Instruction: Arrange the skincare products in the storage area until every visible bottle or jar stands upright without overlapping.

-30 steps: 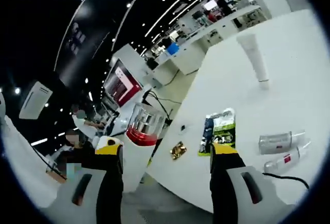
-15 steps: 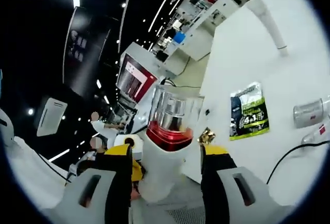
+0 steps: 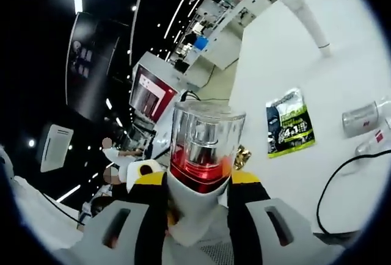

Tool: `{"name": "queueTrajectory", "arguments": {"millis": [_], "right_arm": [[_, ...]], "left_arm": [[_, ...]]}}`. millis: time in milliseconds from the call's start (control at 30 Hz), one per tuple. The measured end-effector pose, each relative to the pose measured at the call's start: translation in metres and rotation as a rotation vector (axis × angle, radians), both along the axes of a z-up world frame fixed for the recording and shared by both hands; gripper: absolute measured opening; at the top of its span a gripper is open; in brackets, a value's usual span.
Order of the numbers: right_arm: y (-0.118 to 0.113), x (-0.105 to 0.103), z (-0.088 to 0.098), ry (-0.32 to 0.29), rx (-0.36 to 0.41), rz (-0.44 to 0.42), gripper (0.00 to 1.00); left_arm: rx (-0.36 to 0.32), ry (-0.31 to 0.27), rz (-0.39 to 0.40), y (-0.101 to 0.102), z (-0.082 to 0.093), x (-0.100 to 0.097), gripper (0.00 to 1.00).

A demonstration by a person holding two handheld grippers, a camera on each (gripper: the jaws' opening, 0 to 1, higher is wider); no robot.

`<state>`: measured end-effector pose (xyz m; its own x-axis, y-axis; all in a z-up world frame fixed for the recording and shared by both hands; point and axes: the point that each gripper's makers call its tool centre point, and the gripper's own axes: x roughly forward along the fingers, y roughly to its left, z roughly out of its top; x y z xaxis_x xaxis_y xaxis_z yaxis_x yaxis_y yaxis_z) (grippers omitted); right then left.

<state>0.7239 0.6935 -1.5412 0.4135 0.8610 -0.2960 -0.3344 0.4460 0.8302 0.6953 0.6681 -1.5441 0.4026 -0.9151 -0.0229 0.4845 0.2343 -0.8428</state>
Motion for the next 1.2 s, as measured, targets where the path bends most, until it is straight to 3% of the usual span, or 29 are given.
{"name": "queueTrajectory", "arguments": {"millis": [100, 267, 633, 867, 1033, 1200], "right_arm": [[-0.003, -0.001, 0.000, 0.012, 0.002, -0.011, 0.34], [-0.003, -0.006, 0.006, -0.045, -0.039, -0.009, 0.33], [-0.013, -0.013, 0.007, -0.058, -0.047, -0.057, 0.32], [-0.011, -0.009, 0.006, -0.072, -0.056, -0.036, 0.32], [-0.007, -0.008, 0.011, -0.119, -0.084, -0.004, 0.32], [-0.004, -0.003, 0.008, -0.124, -0.084, 0.007, 0.31]], "left_arm": [[0.004, -0.003, -0.013, -0.002, 0.000, -0.002, 0.29], [0.001, -0.009, -0.040, -0.006, 0.000, -0.008, 0.29], [0.014, -0.026, -0.086, -0.014, 0.002, -0.016, 0.30], [0.022, -0.030, -0.080, -0.014, -0.001, -0.013, 0.30], [0.028, -0.047, -0.057, -0.012, 0.001, -0.011, 0.31], [0.025, -0.029, -0.039, -0.009, -0.001, -0.006, 0.32]]}}
